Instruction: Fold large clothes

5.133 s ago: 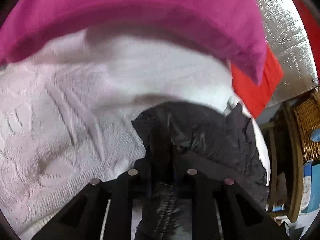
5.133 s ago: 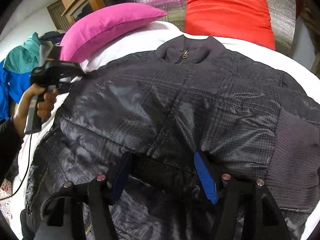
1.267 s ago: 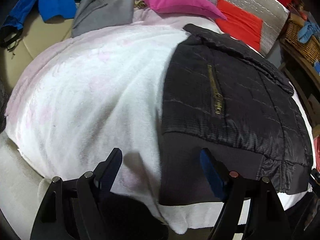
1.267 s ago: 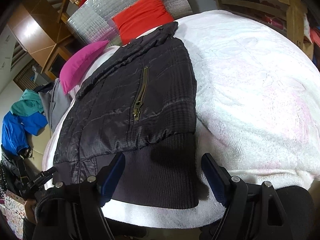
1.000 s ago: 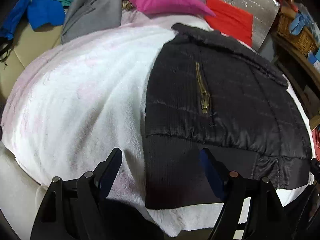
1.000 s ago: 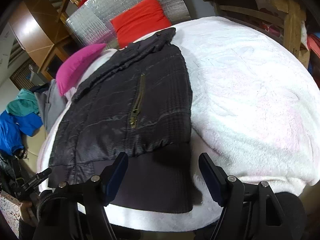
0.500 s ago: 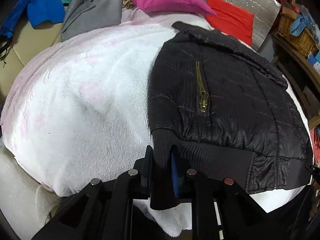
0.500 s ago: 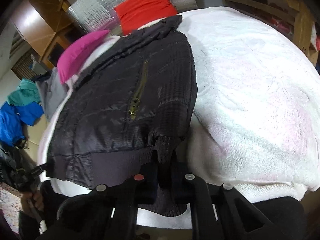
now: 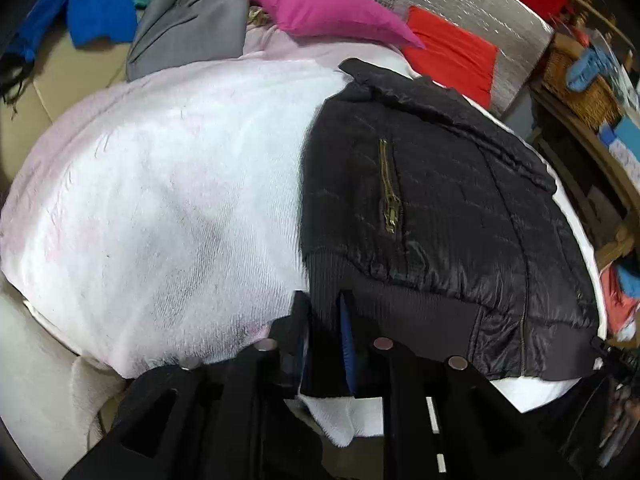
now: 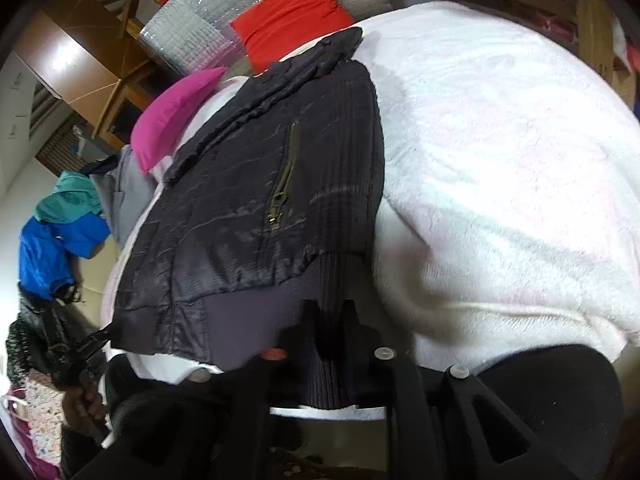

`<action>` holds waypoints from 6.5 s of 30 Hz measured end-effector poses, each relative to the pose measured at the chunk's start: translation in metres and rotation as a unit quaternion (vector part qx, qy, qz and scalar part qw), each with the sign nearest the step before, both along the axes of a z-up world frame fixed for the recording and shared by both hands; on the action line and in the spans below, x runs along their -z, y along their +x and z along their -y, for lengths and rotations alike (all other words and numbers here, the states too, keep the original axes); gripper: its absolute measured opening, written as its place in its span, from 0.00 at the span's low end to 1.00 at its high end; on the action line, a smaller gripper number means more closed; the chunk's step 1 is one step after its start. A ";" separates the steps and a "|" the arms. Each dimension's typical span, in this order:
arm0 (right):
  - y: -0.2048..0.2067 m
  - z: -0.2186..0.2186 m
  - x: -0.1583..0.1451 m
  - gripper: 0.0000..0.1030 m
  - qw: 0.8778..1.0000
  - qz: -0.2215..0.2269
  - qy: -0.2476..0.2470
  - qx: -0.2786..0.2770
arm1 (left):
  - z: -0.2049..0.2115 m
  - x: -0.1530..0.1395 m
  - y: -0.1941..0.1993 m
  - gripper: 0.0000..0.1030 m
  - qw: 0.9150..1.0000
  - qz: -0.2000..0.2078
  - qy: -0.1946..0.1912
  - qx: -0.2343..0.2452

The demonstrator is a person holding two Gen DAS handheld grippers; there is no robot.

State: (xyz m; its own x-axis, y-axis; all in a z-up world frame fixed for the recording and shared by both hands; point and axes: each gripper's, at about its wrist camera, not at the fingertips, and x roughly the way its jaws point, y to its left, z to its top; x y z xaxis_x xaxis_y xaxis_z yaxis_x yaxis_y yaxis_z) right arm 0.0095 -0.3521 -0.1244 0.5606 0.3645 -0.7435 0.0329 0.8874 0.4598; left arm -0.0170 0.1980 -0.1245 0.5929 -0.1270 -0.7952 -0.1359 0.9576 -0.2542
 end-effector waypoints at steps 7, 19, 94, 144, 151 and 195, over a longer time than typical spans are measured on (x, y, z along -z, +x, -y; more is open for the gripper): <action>0.012 -0.006 0.000 0.66 1.000 0.013 -0.005 0.010 | 0.004 -0.005 0.013 0.22 1.000 0.020 -0.001 0.011; 0.010 -0.005 0.010 0.66 1.000 0.007 0.001 0.011 | 0.000 0.009 0.029 0.31 0.998 -0.014 -0.040 0.055; -0.030 0.011 -0.017 0.08 0.991 -0.001 0.122 -0.044 | 0.037 -0.011 -0.009 0.08 0.991 0.023 -0.062 0.120; -0.016 0.013 0.012 0.25 0.989 -0.049 0.138 -0.027 | 0.044 0.039 0.041 0.47 0.990 -0.055 -0.100 0.083; -0.006 0.004 0.015 0.35 0.994 -0.058 0.088 -0.024 | 0.054 0.042 0.041 0.48 0.990 -0.055 -0.085 0.094; -0.057 0.024 -0.085 0.15 0.951 0.120 0.259 -0.120 | 0.015 -0.090 -0.010 0.17 0.975 0.134 -0.119 0.133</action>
State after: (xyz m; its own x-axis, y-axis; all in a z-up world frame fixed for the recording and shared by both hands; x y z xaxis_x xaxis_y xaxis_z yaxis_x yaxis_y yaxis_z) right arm -0.0475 -0.3760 -0.0393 0.5456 0.7862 -0.2903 -0.3035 0.5082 0.8060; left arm -0.0272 0.1826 -0.0349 0.6964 -0.4665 -0.5453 0.2105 0.8593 -0.4662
